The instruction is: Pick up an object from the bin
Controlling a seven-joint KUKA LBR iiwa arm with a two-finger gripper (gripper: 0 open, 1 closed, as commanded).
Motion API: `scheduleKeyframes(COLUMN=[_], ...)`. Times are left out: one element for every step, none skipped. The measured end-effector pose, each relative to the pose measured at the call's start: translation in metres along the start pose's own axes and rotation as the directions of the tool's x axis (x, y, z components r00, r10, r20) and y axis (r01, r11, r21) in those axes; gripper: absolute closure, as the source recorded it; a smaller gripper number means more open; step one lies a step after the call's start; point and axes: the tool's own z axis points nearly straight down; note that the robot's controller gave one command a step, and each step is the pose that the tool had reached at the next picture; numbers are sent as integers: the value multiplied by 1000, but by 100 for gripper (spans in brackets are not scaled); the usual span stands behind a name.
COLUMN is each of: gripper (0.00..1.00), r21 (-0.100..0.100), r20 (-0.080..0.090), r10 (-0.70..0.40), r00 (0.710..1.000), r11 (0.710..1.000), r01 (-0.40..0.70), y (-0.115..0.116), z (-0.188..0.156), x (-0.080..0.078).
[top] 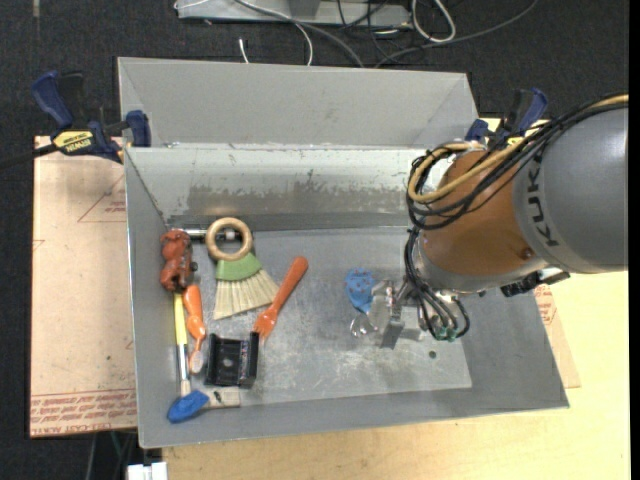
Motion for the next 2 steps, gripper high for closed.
scheduleKeyframes(gripper=[100, 100], r21=[0, -1], r20=[-2, -2], r10=[-1, -2], r00=[1000, 1000], r11=[1000, 1000], r01=[1, 2], y=[0, 1], z=[-26, -61], x=[0, 0])
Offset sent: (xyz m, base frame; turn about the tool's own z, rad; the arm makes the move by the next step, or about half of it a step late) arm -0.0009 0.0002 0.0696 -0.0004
